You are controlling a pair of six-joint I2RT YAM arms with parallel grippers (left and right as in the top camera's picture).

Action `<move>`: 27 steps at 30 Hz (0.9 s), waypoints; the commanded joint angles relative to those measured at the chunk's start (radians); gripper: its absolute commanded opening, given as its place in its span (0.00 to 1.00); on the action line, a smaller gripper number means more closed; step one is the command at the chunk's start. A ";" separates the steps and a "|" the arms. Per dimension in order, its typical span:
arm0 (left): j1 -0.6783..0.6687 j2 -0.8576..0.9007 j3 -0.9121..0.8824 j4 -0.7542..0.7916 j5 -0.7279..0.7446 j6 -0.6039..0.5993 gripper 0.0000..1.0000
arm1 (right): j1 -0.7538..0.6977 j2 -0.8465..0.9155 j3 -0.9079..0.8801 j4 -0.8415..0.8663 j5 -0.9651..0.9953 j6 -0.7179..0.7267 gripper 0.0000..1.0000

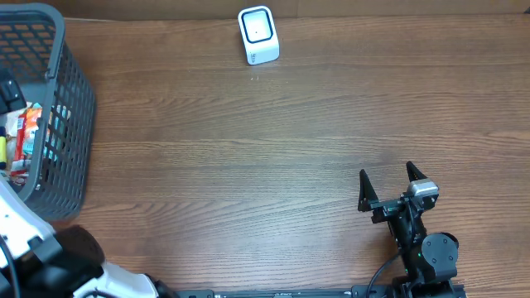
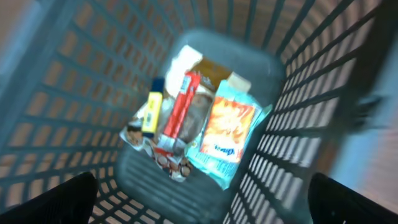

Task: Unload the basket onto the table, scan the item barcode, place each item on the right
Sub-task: 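Raise the left gripper and move it over the grey basket, then lower the left gripper into the basket and grasp a teal-orange snack pack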

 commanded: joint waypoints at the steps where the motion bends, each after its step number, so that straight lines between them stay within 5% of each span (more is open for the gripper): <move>1: 0.058 0.058 0.009 -0.011 0.127 0.086 1.00 | -0.003 0.001 -0.010 0.007 -0.002 0.007 1.00; 9: 0.101 0.134 0.007 -0.011 0.250 0.269 1.00 | -0.003 0.001 -0.010 0.007 -0.002 0.007 1.00; 27: 0.056 0.346 0.005 -0.040 0.283 0.349 1.00 | -0.003 0.001 -0.010 0.007 -0.002 0.007 1.00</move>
